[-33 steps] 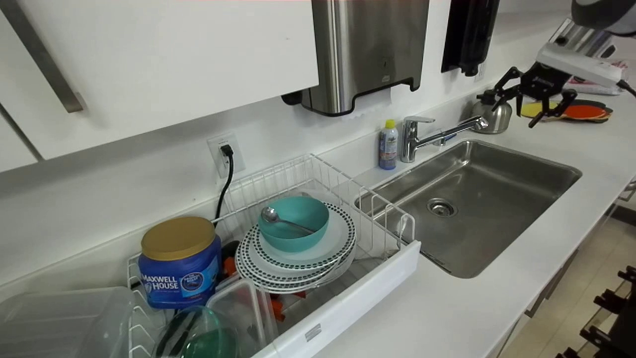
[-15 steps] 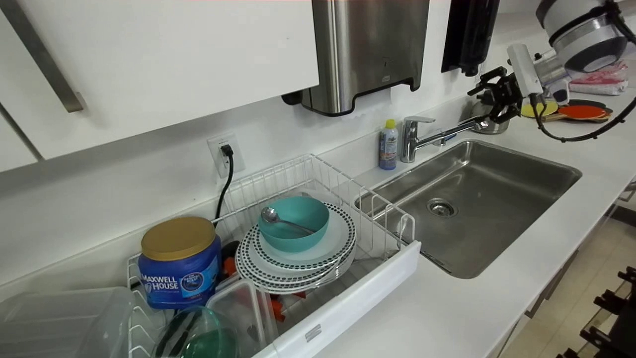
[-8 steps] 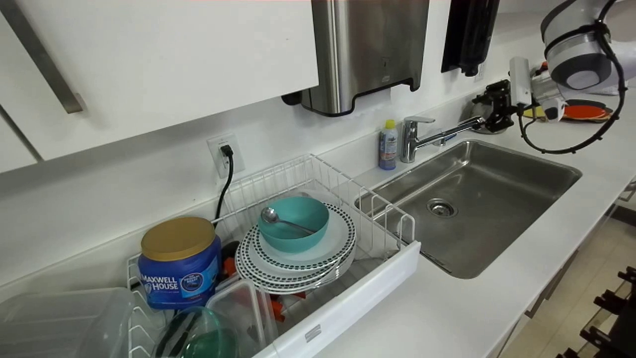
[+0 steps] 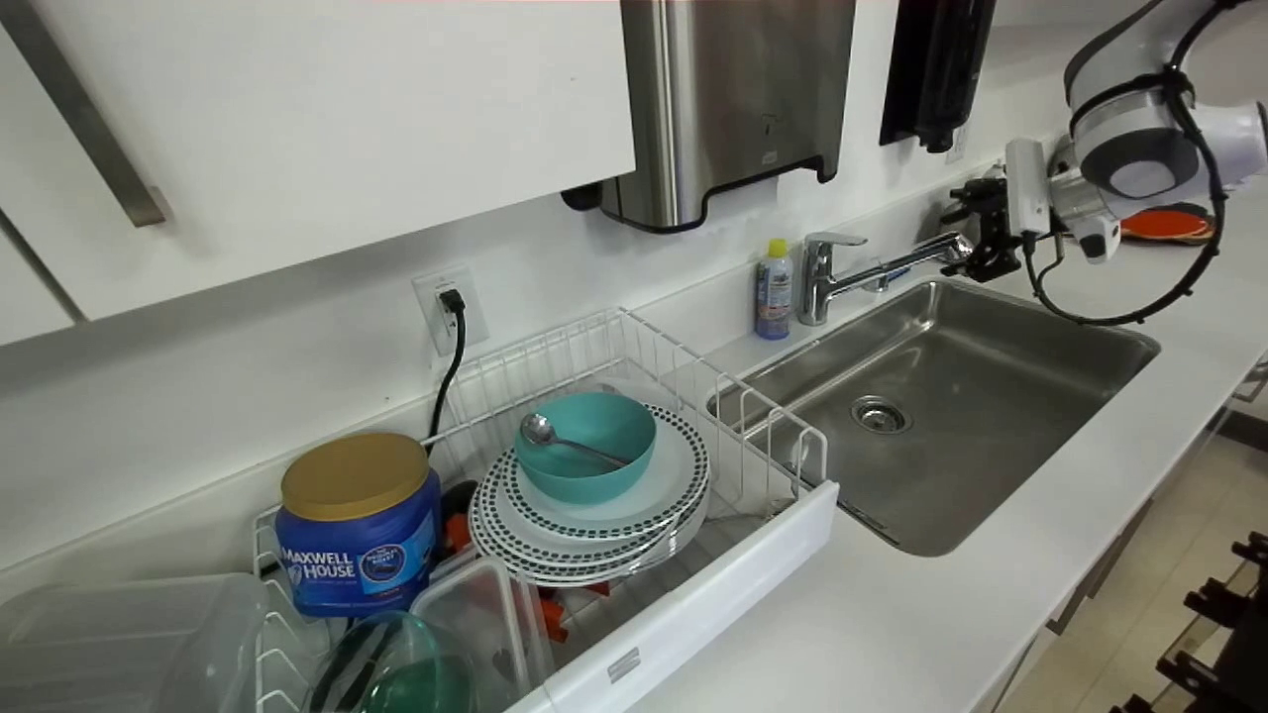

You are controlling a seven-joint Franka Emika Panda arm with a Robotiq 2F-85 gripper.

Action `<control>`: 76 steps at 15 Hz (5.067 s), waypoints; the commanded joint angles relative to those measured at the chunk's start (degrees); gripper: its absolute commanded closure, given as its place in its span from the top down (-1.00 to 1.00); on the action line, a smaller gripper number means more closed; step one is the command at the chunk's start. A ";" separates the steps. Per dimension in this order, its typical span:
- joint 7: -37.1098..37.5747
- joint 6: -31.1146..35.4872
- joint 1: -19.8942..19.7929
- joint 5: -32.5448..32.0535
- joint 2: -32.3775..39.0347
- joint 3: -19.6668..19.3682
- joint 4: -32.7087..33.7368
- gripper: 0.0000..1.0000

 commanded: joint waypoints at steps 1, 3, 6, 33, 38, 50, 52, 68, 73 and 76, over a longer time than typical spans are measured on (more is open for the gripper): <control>-13.74 4.22 2.21 9.11 3.77 -0.80 4.21 1.00; -23.10 3.47 2.90 16.42 5.05 -1.59 5.74 1.00; -35.18 0.24 3.77 26.49 6.01 -2.93 6.67 1.00; -62.20 -10.55 8.54 35.15 15.68 -6.83 16.25 1.00; -62.47 -9.97 8.76 35.11 19.05 -6.50 20.28 1.00; -60.35 -10.39 7.87 33.44 21.44 -5.91 24.32 0.00; -59.77 -10.39 7.72 32.59 21.41 -5.77 24.48 -0.32; -32.05 -9.63 5.97 7.88 17.09 -5.20 23.51 -0.95; -20.01 -9.00 5.43 -5.82 16.92 -4.99 25.84 -0.95; -13.39 -8.51 4.79 -13.09 17.40 -4.47 27.72 -0.95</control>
